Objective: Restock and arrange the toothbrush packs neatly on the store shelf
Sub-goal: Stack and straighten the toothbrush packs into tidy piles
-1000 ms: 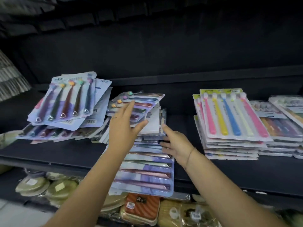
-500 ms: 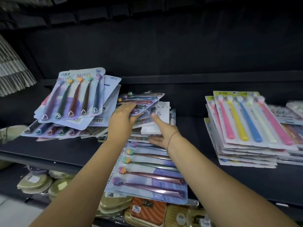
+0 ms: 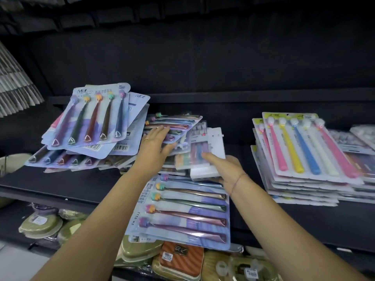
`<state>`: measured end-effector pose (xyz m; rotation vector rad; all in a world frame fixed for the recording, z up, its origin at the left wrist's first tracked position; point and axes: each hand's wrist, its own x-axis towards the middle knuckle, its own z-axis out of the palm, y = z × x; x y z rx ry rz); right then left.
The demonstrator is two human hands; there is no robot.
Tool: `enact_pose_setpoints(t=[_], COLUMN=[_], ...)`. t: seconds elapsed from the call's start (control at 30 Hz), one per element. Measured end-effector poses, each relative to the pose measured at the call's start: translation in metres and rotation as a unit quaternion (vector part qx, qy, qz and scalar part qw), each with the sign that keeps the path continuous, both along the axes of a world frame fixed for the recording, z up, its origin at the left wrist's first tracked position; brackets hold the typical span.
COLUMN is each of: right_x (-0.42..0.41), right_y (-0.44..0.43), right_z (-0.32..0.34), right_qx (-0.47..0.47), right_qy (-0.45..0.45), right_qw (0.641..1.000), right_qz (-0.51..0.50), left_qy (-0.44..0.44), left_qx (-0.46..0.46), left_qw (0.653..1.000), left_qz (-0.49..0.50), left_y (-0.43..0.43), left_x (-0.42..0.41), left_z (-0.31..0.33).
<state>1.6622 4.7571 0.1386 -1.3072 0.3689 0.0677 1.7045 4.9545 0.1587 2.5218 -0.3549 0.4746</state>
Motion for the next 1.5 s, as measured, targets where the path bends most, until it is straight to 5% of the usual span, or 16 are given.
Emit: enact_pose_setpoints(t=[0.27, 0.43, 0.5, 0.57, 0.67, 0.8, 0.9, 1.1, 1.3, 1.5], right_x=[-0.064, -0.104, -0.120, -0.132, -0.144, -0.146, -0.143, -0.152, -0.164, -0.181], right_y=[-0.052, -0.065, -0.068, -0.066, -0.062, -0.073, -0.088, -0.114, -0.152, -0.228], right_z=[-0.016, -0.021, -0.021, -0.019, -0.011, 0.003, 0.001, 0.014, 0.036, 0.063], right_qx=[-0.069, -0.101, -0.114, -0.108, -0.094, 0.200, 0.369, 0.395, 0.329, 0.147], right_qy=[-0.037, -0.064, -0.077, -0.101, -0.133, -0.067, -0.052, -0.054, -0.091, -0.084], right_qw=[0.996, 0.992, 0.990, 0.989, 0.987, 0.962, 0.894, 0.863, 0.912, 0.986], right_qz=[-0.045, -0.026, -0.022, -0.023, 0.009, 0.174, 0.251, 0.310, 0.230, 0.000], left_qy=[0.019, 0.030, 0.162, 0.293, 0.368, 0.400, 0.403, 0.397, 0.428, 0.375], left_qx=[0.112, -0.194, -0.341, -0.471, -0.587, -0.662, -0.669, -0.636, -0.596, -0.591], left_qw=[0.993, 0.981, 0.926, 0.832, 0.721, 0.632, 0.619, 0.633, 0.632, 0.694], left_qz=[0.046, -0.003, 0.019, 0.023, -0.013, -0.050, -0.084, -0.193, -0.248, -0.170], left_y=[-0.027, -0.077, -0.096, -0.107, -0.112, -0.120, -0.127, -0.141, -0.183, -0.228], left_x=[-0.026, -0.106, -0.128, -0.134, -0.131, -0.133, -0.136, -0.138, -0.146, -0.129], left_z=[-0.013, -0.028, -0.029, -0.031, -0.034, -0.024, -0.015, -0.002, 0.028, 0.039])
